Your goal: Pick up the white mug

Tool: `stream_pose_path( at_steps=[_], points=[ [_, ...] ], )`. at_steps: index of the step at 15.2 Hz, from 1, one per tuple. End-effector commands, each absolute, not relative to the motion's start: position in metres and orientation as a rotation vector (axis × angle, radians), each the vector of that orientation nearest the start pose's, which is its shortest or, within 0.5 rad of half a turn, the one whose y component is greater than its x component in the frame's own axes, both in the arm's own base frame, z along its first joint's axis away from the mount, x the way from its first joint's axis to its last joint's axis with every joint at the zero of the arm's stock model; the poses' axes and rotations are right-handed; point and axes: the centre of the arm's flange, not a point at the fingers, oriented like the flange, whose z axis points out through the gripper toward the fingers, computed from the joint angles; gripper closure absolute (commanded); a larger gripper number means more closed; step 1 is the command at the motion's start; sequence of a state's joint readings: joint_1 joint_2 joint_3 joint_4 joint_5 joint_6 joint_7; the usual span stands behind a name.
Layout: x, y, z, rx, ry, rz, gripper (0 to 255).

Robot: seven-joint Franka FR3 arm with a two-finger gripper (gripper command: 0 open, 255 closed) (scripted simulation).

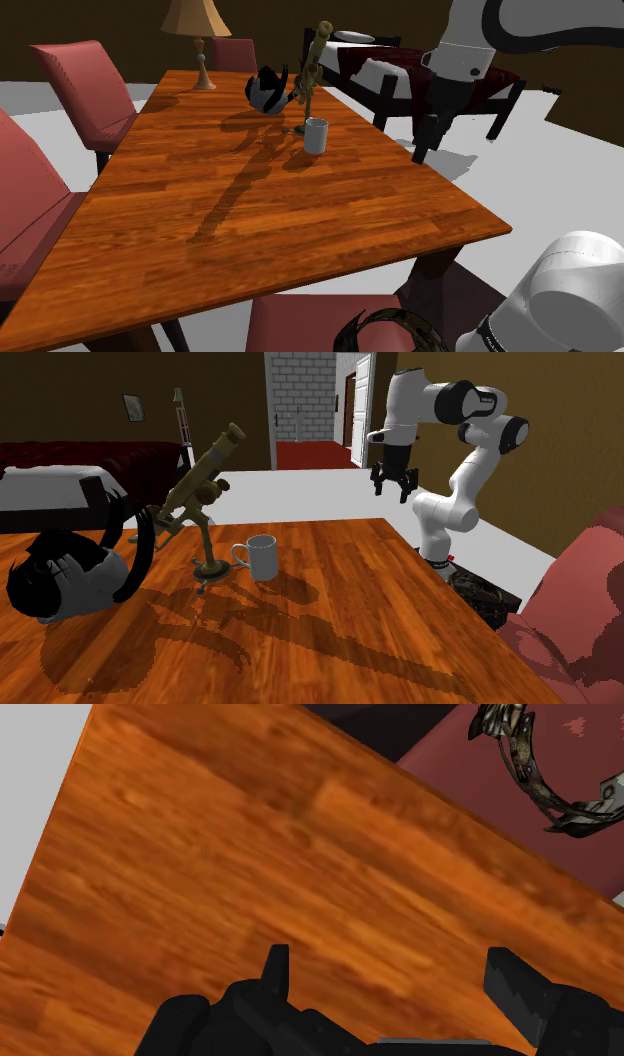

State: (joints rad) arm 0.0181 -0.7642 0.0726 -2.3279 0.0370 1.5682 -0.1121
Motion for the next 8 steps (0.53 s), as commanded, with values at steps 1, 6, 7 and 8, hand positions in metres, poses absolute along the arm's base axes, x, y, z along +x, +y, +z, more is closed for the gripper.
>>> stream_pose_path(
  at_steps=[1, 6, 7, 8],
  points=[
    [0.311, 0.039, 0.596, -3.142, -0.288, -0.005, 0],
    [0.374, 0.029, 0.584, -3.131, -0.384, -0.018, 0],
    [0.386, 0.027, 0.581, -3.128, -0.403, -0.021, 0],
    [0.399, 0.025, 0.579, -3.126, -0.423, -0.024, 0]
  ],
)
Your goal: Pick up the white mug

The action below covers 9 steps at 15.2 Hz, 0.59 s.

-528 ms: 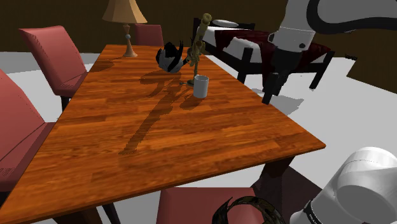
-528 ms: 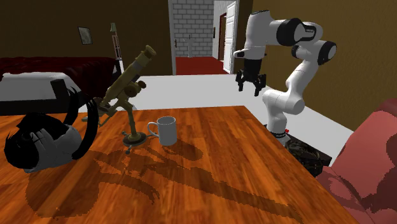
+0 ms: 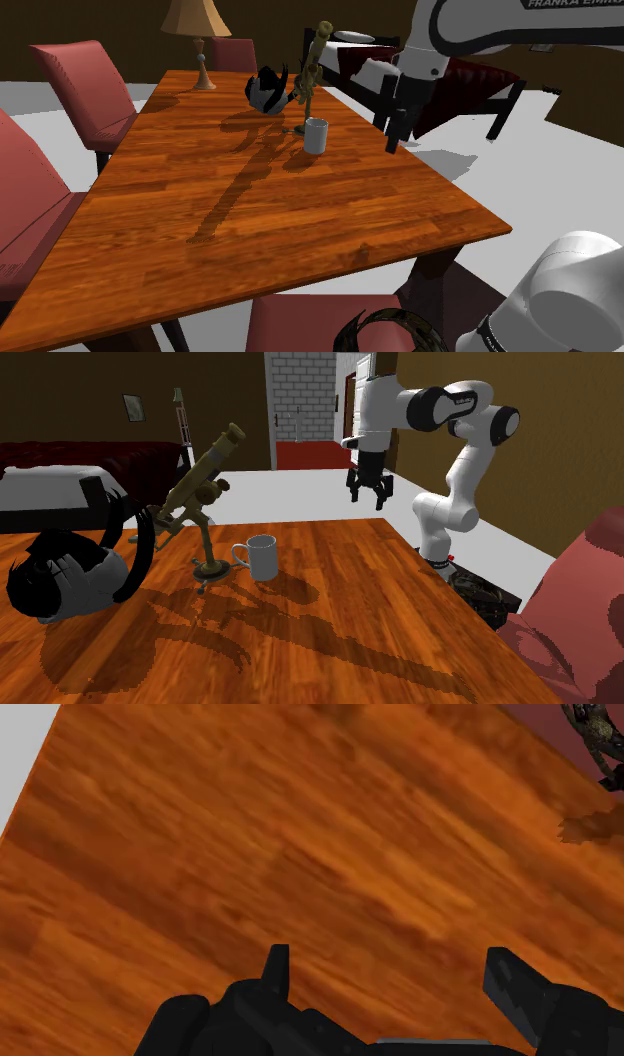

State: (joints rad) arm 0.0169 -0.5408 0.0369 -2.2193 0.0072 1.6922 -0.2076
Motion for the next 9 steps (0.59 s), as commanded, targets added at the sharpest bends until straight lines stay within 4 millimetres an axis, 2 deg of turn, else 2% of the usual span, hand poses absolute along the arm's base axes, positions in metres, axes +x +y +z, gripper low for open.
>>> stream_pose_path(
  at_steps=[1, 9],
  points=[
    [0.412, 0.024, 0.577, -3.123, -0.442, -0.026, 0],
    [0.513, 0.019, 0.559, -3.097, -0.594, -0.048, 0]
  ],
)
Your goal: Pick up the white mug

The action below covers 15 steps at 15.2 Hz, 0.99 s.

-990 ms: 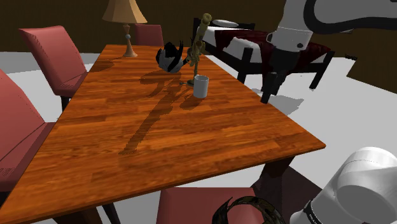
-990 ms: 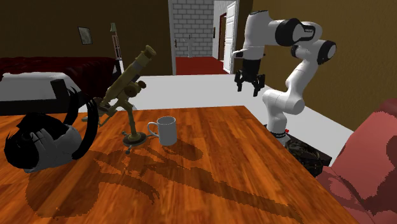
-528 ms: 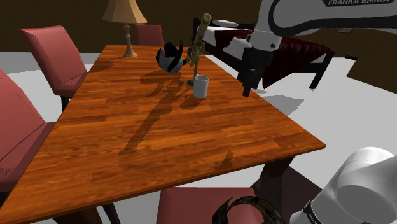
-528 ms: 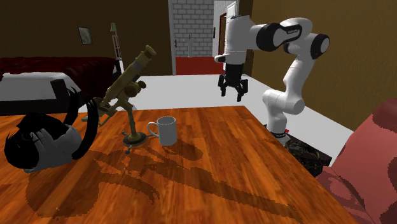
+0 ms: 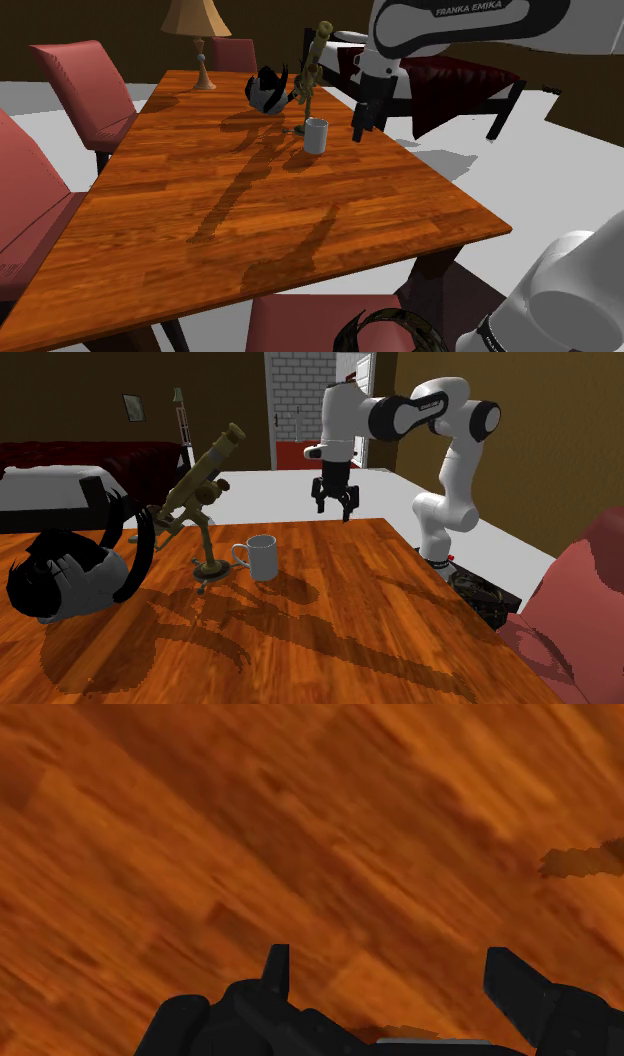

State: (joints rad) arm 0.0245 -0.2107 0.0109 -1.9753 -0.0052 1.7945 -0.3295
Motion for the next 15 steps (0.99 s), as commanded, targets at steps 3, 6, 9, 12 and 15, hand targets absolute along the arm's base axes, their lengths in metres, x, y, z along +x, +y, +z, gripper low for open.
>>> stream_pose_path(
  at_steps=[3, 6, 9, 12, 15],
  points=[
    [0.552, 0.02, 0.552, -3.085, -0.651, -0.056, 0],
    [0.59, 0.022, 0.546, -3.072, -0.707, -0.064, 0],
    [0.628, 0.025, 0.54, -3.058, -0.764, -0.072, 0],
    [0.666, 0.03, 0.534, -3.043, -0.82, -0.08, 0],
    [0.69, 0.034, 0.525, -3.033, -0.854, -0.085, 0]
  ],
)
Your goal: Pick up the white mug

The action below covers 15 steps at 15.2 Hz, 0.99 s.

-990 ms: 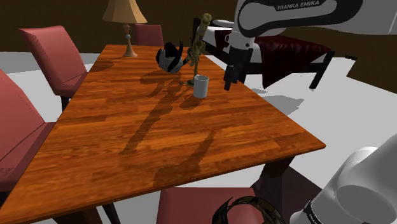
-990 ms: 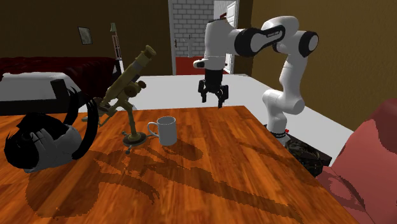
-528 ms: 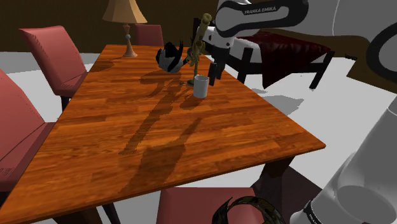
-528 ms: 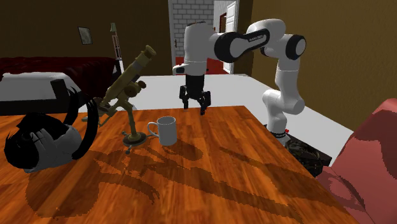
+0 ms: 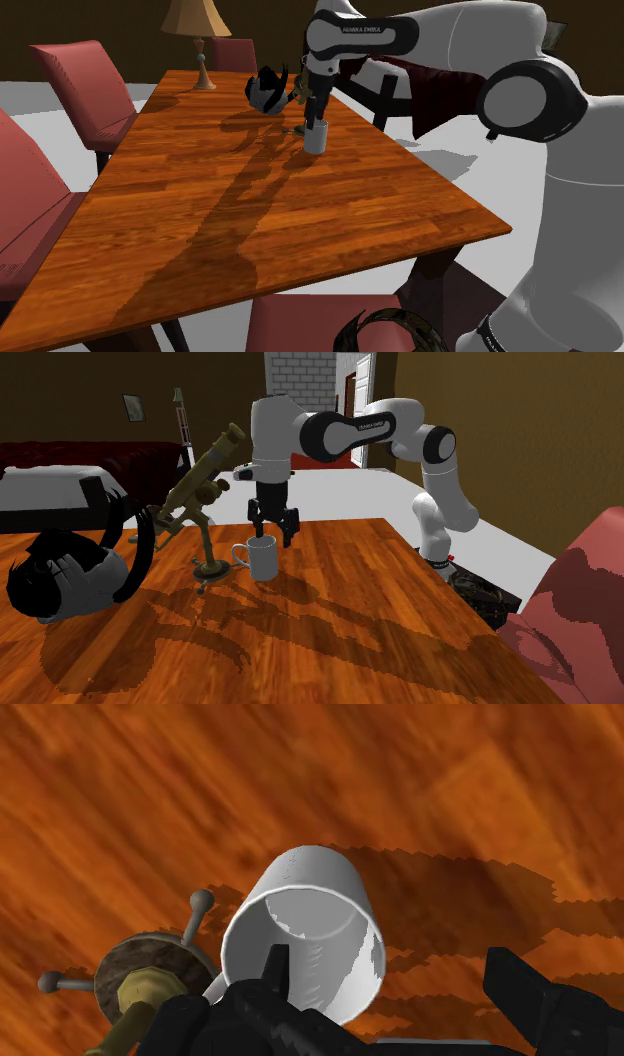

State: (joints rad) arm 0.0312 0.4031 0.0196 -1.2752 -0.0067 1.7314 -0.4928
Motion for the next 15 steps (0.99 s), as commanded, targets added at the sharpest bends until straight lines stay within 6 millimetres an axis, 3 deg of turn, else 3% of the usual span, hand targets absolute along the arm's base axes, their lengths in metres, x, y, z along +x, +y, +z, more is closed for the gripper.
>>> stream_pose_path(
  at_steps=[1, 8, 9, 15],
  points=[
    [0.69, 0.034, 0.52, -3.033, -0.854, -0.085, 0],
    [0.69, 0.034, 0.49, -3.033, -0.854, -0.085, 0],
    [0.689, 0.033, 0.49, -3.033, -0.854, -0.085, 255],
    [0.689, 0.033, 0.49, -3.033, -0.854, -0.085, 255]
  ],
)
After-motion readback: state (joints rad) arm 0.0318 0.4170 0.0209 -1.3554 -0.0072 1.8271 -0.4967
